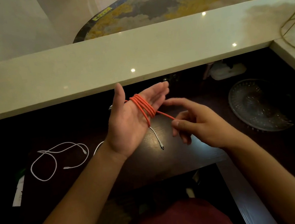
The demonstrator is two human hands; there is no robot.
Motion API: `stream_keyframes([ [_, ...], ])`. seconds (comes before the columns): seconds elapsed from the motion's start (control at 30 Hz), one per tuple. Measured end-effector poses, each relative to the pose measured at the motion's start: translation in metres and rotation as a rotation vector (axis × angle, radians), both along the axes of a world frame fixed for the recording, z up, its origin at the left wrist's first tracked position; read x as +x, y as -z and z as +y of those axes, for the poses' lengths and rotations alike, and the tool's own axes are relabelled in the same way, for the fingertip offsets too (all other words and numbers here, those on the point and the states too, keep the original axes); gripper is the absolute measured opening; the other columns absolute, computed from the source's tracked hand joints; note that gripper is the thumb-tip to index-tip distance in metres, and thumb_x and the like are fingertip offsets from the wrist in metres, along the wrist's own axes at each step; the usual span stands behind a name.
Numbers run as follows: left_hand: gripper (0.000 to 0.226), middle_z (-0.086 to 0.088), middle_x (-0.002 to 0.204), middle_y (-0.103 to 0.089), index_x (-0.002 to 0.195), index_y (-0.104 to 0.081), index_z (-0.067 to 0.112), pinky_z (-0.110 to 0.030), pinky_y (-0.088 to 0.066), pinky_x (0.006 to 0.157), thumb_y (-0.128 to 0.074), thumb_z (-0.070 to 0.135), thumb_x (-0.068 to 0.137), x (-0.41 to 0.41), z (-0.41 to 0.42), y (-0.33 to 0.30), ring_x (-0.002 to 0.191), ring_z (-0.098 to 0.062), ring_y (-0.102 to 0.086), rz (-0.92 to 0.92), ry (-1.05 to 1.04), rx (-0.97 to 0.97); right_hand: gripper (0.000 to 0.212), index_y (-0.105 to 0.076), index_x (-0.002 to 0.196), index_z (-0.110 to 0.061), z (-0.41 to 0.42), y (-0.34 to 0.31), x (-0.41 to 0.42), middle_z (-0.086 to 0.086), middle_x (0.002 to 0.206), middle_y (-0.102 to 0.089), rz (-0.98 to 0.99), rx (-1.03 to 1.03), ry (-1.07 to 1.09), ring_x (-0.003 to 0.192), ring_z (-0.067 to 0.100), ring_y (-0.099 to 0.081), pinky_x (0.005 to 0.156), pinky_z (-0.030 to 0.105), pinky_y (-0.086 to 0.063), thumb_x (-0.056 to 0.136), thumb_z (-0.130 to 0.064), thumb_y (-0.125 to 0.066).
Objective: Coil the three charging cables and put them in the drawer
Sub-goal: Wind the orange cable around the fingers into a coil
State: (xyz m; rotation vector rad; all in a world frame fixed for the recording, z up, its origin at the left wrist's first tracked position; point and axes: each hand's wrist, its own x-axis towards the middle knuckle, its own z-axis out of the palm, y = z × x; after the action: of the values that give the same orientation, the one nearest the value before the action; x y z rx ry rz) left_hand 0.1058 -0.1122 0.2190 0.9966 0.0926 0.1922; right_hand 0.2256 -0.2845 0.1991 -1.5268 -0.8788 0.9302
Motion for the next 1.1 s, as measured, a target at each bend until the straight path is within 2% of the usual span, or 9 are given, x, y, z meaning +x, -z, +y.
stream_keyframes([
  [0.2, 0.115, -0.013, 0.153, -0.05, 0.146, -0.044, -0.004, -0.036, -0.024, 0.126, -0.05, 0.086, 0.074, 0.0, -0.008, 0.009, 0.146, -0.02, -0.043, 0.118, -0.097, 0.18, 0.017, -0.066, 0.108, 0.004, -0.005, -0.017, -0.007, 0.024, 0.096, -0.075, 0.095, 0.115, -0.097, 0.086, 0.026, -0.074, 0.073, 0.031, -0.058, 0.094, 0.004, -0.057],
  [0.33, 0.111, -0.014, 0.151, -0.053, 0.147, -0.044, -0.003, -0.042, -0.024, 0.126, -0.035, 0.085, 0.081, -0.001, -0.008, 0.009, 0.144, -0.019, -0.045, 0.157, -0.106, 0.074, 0.072, -0.05, 0.138, 0.009, -0.002, -0.021, -0.002, 0.037, 0.13, -0.059, 0.326, 0.276, -0.237, 0.128, 0.051, -0.053, 0.098, 0.051, -0.048, 0.077, -0.029, -0.058],
  [0.47, 0.11, -0.032, 0.152, -0.042, 0.148, -0.038, -0.01, -0.06, -0.013, 0.125, -0.009, 0.078, 0.089, -0.001, -0.006, 0.005, 0.148, -0.042, -0.033, 0.113, -0.023, 0.032, 0.1, -0.014, 0.15, 0.02, 0.002, -0.022, 0.004, 0.048, 0.148, -0.032, 0.532, 0.456, -0.334, 0.144, 0.056, -0.029, 0.112, 0.061, -0.032, 0.083, -0.038, -0.061],
  [0.57, 0.108, -0.031, 0.146, -0.05, 0.141, -0.049, -0.008, -0.059, -0.016, 0.124, 0.005, 0.073, 0.092, -0.002, -0.007, 0.001, 0.145, -0.044, -0.038, 0.088, 0.001, 0.036, 0.077, -0.031, 0.146, 0.015, 0.006, -0.022, -0.001, 0.039, 0.143, -0.048, 0.356, 0.382, -0.24, 0.136, 0.052, -0.045, 0.112, 0.057, -0.04, 0.091, -0.025, -0.065],
  [0.63, 0.105, -0.026, 0.143, -0.056, 0.14, -0.05, -0.006, -0.055, -0.017, 0.125, -0.005, 0.075, 0.092, -0.005, -0.007, 0.003, 0.143, -0.038, -0.044, 0.122, -0.048, -0.014, 0.038, -0.056, 0.128, 0.012, 0.011, -0.023, -0.007, 0.029, 0.117, -0.07, 0.146, 0.307, -0.038, 0.111, 0.041, -0.067, 0.096, 0.045, -0.052, 0.1, -0.014, -0.052],
  [0.73, 0.105, -0.024, 0.146, -0.054, 0.142, -0.046, -0.01, -0.048, -0.02, 0.126, -0.023, 0.078, 0.089, -0.005, -0.004, 0.007, 0.143, -0.032, -0.046, 0.134, -0.116, -0.028, 0.031, -0.07, 0.092, -0.001, 0.018, -0.027, -0.009, 0.007, 0.076, -0.068, -0.16, 0.256, 0.122, 0.074, 0.02, -0.063, 0.075, 0.029, -0.05, 0.103, -0.018, -0.048],
  [0.8, 0.107, -0.021, 0.149, -0.053, 0.143, -0.047, -0.008, -0.044, -0.021, 0.127, -0.037, 0.081, 0.083, -0.006, -0.005, 0.007, 0.144, -0.027, -0.046, 0.127, -0.152, 0.022, 0.032, -0.069, 0.078, -0.015, 0.021, -0.027, -0.01, 0.005, 0.082, -0.059, -0.274, 0.199, 0.124, 0.079, 0.02, -0.058, 0.077, 0.026, -0.046, 0.101, -0.027, -0.051],
  [0.9, 0.113, -0.016, 0.15, -0.053, 0.143, -0.048, -0.005, -0.036, -0.026, 0.124, -0.052, 0.083, 0.072, -0.014, -0.004, -0.004, 0.144, -0.022, -0.045, 0.092, -0.194, 0.026, 0.032, -0.067, 0.076, -0.012, 0.02, -0.025, -0.022, 0.011, 0.084, -0.063, -0.211, 0.133, -0.012, 0.086, 0.031, -0.062, 0.083, 0.037, -0.048, 0.102, -0.024, -0.052],
  [1.1, 0.098, -0.025, 0.145, -0.055, 0.139, -0.046, -0.011, -0.043, -0.027, 0.125, -0.03, 0.073, 0.091, -0.013, -0.006, -0.02, 0.14, -0.034, -0.049, 0.06, -0.37, -0.225, 0.02, -0.071, 0.094, -0.008, 0.018, -0.037, -0.053, 0.003, 0.09, -0.074, -0.24, 0.163, -0.241, 0.089, 0.015, -0.069, 0.084, 0.034, -0.054, 0.103, -0.016, -0.055],
])
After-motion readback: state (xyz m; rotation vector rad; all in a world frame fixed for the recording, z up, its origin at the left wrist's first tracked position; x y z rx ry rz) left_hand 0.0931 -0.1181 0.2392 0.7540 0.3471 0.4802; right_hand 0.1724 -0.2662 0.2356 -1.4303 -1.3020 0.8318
